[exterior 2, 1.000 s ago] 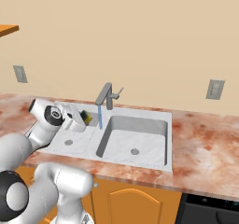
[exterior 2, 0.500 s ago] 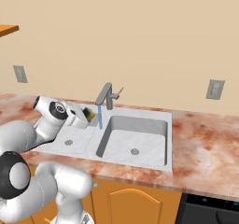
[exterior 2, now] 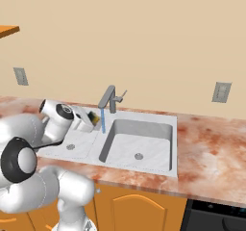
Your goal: Soak the sponge with water for a few seconds and then drop it inside the sink.
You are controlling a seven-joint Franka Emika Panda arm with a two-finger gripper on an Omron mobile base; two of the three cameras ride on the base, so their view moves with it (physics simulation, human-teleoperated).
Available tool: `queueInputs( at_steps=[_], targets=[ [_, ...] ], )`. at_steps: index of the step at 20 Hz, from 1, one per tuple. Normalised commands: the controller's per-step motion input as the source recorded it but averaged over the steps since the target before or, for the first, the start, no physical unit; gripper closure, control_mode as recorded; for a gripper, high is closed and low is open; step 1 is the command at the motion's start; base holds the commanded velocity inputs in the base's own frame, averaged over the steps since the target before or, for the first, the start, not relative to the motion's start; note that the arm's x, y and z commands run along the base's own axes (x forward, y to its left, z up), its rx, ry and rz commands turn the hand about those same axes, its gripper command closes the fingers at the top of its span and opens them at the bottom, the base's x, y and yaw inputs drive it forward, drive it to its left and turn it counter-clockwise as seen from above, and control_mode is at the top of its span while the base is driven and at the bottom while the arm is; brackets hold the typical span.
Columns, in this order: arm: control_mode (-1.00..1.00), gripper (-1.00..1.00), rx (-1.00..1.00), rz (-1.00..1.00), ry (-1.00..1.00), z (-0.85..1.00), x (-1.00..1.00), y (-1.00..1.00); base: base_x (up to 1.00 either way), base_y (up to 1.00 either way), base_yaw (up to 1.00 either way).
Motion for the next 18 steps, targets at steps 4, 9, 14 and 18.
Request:
queueInputs(
  at_steps=[4,9,14,18],
  targets=[
    [-1.0,1.0,0.0,0.0,0.0,-0.15,0.23,0.0,0.0,0.0,0.0],
    [-1.0,1.0,0.0,0.0,0.0,-0.06,0.22,0.0,0.0,0.0,0.0],
    [-1.0,1.0,0.0,0.0,0.0,-0.21,0.2,0.0,0.0,0.0,0.0],
    [-1.0,1.0,0.0,0.0,0.0,-0.22,0.19,0.0,0.0,0.0,0.0]
  ],
)
